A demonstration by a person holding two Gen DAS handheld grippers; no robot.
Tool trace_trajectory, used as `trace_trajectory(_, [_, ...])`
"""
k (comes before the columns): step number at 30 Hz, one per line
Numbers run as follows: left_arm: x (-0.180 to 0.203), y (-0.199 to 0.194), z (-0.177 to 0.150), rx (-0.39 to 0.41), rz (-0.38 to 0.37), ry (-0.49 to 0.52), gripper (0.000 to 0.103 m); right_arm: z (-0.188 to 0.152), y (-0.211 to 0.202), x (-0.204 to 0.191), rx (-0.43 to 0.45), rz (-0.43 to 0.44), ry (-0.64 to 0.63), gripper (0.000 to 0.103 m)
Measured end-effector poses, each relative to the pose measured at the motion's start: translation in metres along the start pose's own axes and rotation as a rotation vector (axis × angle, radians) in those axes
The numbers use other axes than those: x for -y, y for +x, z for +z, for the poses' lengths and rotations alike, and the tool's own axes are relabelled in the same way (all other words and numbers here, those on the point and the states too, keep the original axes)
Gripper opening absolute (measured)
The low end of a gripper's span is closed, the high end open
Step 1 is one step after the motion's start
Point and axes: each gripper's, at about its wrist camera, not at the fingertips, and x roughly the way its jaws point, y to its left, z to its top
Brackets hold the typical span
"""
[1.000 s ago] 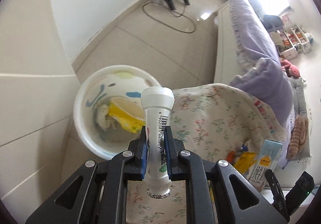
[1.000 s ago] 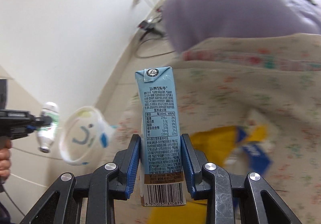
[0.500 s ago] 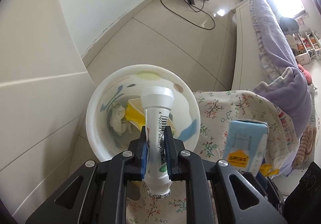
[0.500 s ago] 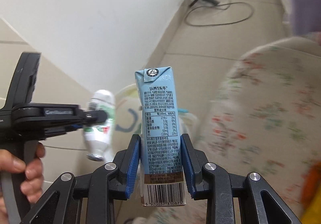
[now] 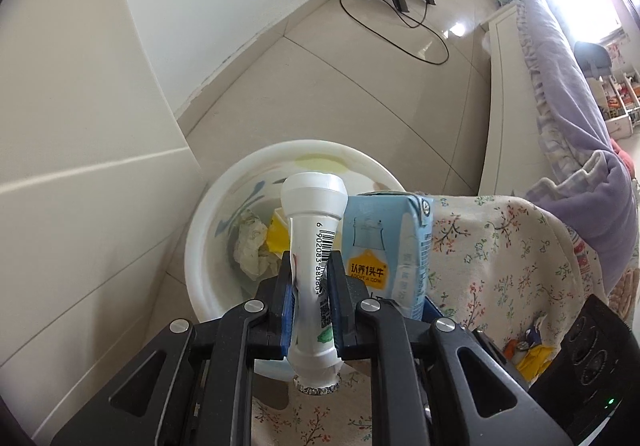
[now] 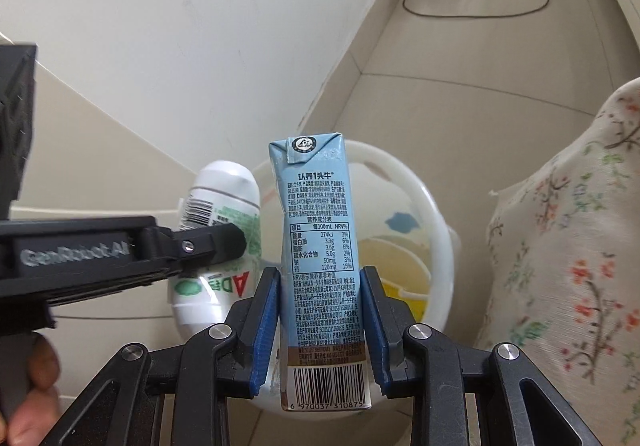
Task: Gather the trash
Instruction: 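Carry bottle and milk carton over the white bucket and release both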
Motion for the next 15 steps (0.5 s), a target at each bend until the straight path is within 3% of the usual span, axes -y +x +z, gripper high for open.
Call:
trace_trajectory(7, [-0.001,0.001,0.002,-0.008,-0.012,-0.011,0.027,-0.002,0.004,0.001,-0.005,-0.005,0.005,0.036])
trace_trajectory(15, [0.000,-0.011,0.002,0.016,-0.025,-0.041,0.028,0.002,0.006,0.003,-0.003,-0.018,0.007,0.037])
